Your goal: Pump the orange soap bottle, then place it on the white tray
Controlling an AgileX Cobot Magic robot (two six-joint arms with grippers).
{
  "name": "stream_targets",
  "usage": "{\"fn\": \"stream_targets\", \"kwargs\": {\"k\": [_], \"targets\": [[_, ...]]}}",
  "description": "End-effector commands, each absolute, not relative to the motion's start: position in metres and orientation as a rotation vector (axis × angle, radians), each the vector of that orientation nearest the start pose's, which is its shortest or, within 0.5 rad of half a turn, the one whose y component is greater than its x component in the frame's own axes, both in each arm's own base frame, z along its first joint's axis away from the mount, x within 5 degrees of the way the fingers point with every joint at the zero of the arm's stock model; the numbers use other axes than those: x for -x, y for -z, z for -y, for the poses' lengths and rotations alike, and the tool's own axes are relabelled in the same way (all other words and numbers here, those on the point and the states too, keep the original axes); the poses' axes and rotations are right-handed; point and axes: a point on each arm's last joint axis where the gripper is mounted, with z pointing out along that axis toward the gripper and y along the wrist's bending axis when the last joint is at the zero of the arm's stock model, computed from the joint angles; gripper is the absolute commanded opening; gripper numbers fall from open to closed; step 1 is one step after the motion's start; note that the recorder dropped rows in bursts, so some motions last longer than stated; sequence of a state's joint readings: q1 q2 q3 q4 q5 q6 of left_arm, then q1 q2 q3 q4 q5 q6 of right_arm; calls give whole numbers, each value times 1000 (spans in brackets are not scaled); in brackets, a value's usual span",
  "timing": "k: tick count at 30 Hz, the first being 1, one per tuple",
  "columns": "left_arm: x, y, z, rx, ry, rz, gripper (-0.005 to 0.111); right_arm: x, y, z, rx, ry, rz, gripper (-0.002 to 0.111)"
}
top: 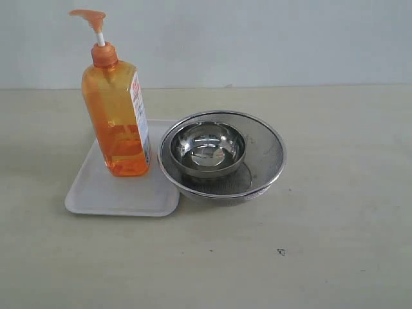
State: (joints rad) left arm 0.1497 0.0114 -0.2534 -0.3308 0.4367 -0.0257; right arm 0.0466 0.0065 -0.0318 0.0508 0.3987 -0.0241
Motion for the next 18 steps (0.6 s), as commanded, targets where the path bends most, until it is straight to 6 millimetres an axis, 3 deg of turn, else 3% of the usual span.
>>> {"fn": "stream_targets", "kwargs": {"k": [1,7,18], "targets": [[-46,-244,-2,213,64,-1602,5,-51,-187,-4,31,-60,-1850,0],[-53,-219,-5,175,-8,-1592,5,-52,-187,-4,31,-60,-1848,0],[-56,-197,-5,214,25,-1649,5,-52,-187,-4,31,-60,-1848,0]]}}
